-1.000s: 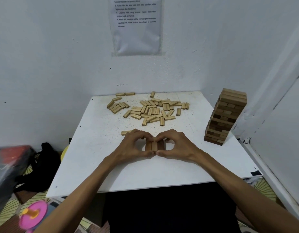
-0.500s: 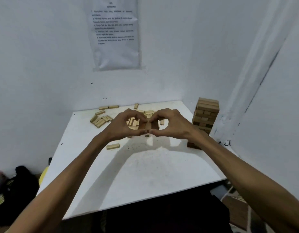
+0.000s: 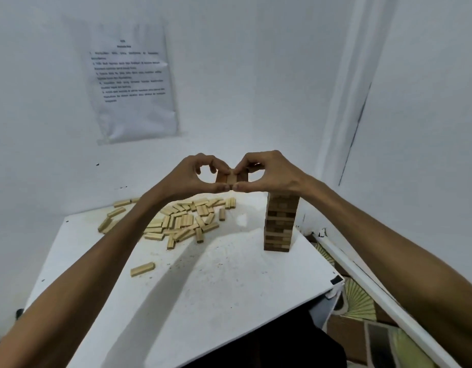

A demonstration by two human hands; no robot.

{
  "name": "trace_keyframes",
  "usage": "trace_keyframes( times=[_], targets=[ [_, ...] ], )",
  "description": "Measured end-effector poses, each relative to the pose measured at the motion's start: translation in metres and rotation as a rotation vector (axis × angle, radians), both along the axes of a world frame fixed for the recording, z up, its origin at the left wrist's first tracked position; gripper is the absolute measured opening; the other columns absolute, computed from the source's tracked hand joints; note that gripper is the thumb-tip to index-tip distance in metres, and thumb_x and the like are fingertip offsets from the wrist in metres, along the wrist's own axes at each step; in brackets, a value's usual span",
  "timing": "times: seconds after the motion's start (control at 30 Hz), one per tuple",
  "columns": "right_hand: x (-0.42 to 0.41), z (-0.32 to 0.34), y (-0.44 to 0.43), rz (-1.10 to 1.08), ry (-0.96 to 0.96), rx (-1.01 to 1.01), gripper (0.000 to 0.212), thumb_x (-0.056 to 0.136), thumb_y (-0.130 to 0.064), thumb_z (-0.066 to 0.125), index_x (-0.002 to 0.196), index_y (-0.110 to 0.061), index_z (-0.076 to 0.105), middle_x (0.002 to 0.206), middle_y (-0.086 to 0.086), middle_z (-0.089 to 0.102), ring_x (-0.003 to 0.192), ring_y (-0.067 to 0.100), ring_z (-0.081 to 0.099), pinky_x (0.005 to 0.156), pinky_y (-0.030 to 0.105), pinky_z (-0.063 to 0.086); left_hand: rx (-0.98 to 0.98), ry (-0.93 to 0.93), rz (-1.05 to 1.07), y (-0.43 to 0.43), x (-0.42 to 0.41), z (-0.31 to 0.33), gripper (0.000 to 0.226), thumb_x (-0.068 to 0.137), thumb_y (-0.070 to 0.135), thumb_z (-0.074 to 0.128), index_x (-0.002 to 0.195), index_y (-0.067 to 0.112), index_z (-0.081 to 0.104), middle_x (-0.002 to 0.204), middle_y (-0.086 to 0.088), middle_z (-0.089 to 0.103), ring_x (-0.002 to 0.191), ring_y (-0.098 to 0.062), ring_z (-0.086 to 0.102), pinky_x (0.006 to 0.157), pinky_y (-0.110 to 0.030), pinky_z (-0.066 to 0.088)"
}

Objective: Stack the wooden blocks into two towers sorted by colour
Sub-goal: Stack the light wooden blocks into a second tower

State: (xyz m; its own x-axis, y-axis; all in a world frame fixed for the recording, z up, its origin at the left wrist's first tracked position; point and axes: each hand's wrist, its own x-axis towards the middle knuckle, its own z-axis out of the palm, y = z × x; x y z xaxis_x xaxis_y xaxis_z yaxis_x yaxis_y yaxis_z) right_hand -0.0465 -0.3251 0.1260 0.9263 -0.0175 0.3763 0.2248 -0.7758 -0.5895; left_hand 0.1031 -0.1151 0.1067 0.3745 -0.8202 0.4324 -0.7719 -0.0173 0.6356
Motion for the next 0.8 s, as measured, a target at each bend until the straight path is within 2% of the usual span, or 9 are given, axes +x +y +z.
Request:
trace_keyframes(
  times=[0.13, 0.3, 0.57, 0.67, 0.8],
  targets=[
    [-0.012, 0.003, -0.021, -0.050, -0.007, 0.021, 0.028, 0.080, -0.032, 0.089, 0.104, -0.023, 0.077, 0.101, -0.014, 0.075, 0.101, -0.002, 0.068, 0.089, 0.008, 0.049, 0.017, -0.008, -0.044, -0.030, 0.001, 0.006, 0.034, 0.076, 0.043, 0.086, 0.106, 0.031, 0.076, 0.115, 0.016, 0.073, 0.102, -0.009, 0.058, 0.083, -0.032, 0.039],
    [-0.028, 0.002, -0.048, -0.126, -0.006, 0.037, 0.028, 0.080, -0.034, 0.088, 0.104, -0.025, 0.076, 0.101, -0.014, 0.075, 0.103, 0.001, 0.068, 0.095, 0.016, 0.051, 0.041, -0.041, -0.069, -0.069, -0.003, 0.008, 0.029, 0.082, 0.032, 0.088, 0.108, 0.031, 0.077, 0.114, 0.016, 0.073, 0.103, -0.010, 0.058, 0.080, -0.028, 0.038],
    [-0.049, -0.003, -0.086, -0.187, 0.003, 0.090, 0.030, 0.079, -0.033, 0.090, 0.104, -0.024, 0.077, 0.104, -0.012, 0.075, 0.106, 0.004, 0.068, 0.095, 0.018, 0.051, 0.059, -0.044, -0.130, -0.115, -0.017, 0.007, 0.038, 0.075, 0.052, 0.081, 0.108, 0.034, 0.076, 0.114, 0.017, 0.073, 0.104, -0.009, 0.059, 0.079, -0.023, 0.037],
    [-0.052, -0.008, -0.093, -0.196, 0.019, 0.093, 0.031, 0.080, -0.033, 0.090, 0.107, -0.026, 0.076, 0.105, -0.011, 0.074, 0.106, 0.005, 0.067, 0.097, 0.025, 0.053, 0.074, -0.050, -0.135, -0.124, -0.017, 0.003, 0.044, 0.070, 0.062, 0.077, 0.106, 0.037, 0.075, 0.114, 0.017, 0.073, 0.105, -0.009, 0.059, 0.079, -0.025, 0.037],
    [-0.052, -0.014, -0.098, -0.189, 0.035, 0.091, 0.036, 0.080, -0.033, 0.089, 0.113, -0.026, 0.074, 0.110, -0.012, 0.073, 0.106, 0.004, 0.065, 0.095, 0.025, 0.052, 0.083, -0.063, -0.123, -0.130, -0.015, -0.004, 0.047, 0.069, 0.066, 0.076, 0.106, 0.037, 0.075, 0.113, 0.018, 0.073, 0.104, -0.006, 0.059, 0.080, -0.025, 0.037]
  ],
)
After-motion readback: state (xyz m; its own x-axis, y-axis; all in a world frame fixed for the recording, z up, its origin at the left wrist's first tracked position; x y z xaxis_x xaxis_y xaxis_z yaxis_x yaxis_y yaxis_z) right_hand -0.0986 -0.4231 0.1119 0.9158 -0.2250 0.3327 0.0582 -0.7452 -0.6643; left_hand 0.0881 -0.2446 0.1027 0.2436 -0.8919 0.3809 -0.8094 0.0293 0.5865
